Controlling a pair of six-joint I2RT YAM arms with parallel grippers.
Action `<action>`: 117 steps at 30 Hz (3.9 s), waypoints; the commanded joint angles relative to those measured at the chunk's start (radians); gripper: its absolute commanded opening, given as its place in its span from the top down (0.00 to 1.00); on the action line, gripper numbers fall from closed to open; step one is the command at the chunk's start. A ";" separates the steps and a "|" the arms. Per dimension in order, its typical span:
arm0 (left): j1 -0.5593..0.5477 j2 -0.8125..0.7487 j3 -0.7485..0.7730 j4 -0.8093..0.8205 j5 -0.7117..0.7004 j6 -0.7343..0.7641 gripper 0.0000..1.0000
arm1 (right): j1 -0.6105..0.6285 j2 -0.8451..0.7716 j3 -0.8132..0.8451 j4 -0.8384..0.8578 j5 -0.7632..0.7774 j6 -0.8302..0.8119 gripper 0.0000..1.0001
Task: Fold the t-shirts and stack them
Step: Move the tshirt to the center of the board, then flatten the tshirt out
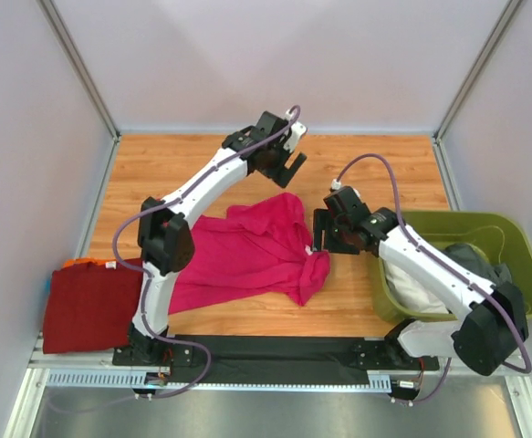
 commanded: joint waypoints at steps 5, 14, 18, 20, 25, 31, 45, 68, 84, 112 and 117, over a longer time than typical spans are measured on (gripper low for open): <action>0.121 -0.182 0.110 -0.052 -0.042 -0.247 0.01 | -0.029 -0.073 0.141 -0.100 0.127 -0.077 0.11; 0.510 -0.851 -0.778 0.096 -0.088 -0.616 0.03 | -0.028 0.109 0.279 0.172 0.050 -0.266 0.11; 0.697 -0.941 -0.937 0.117 -0.060 -0.680 0.08 | -0.028 0.297 0.326 0.355 -0.043 -0.292 0.12; 0.743 -0.922 -0.973 0.169 -0.048 -0.696 0.10 | -0.026 0.409 0.405 0.361 -0.051 -0.292 0.13; 0.776 -0.704 -0.937 0.307 -0.019 -0.718 0.13 | -0.028 0.589 0.540 0.360 -0.052 -0.289 0.14; 0.790 -0.424 -0.802 0.402 -0.016 -0.778 0.16 | -0.019 0.718 0.607 0.401 -0.094 -0.251 0.15; 0.790 -0.195 -0.707 0.510 -0.111 -0.842 0.25 | -0.014 0.802 0.684 0.406 -0.097 -0.233 0.16; 0.790 -0.091 -0.659 0.469 -0.057 -0.861 0.67 | 0.090 1.040 0.957 0.257 0.001 -0.251 0.16; 0.791 -0.121 -0.664 0.485 -0.045 -0.836 1.00 | 0.102 1.168 1.080 0.230 0.133 -0.208 0.29; 0.791 -0.348 -0.636 0.409 0.015 -0.759 1.00 | -0.049 0.786 0.925 0.392 0.133 -0.194 1.00; 0.790 -0.442 -0.602 0.389 0.046 -0.727 1.00 | -0.106 0.616 0.858 0.438 0.136 -0.202 1.00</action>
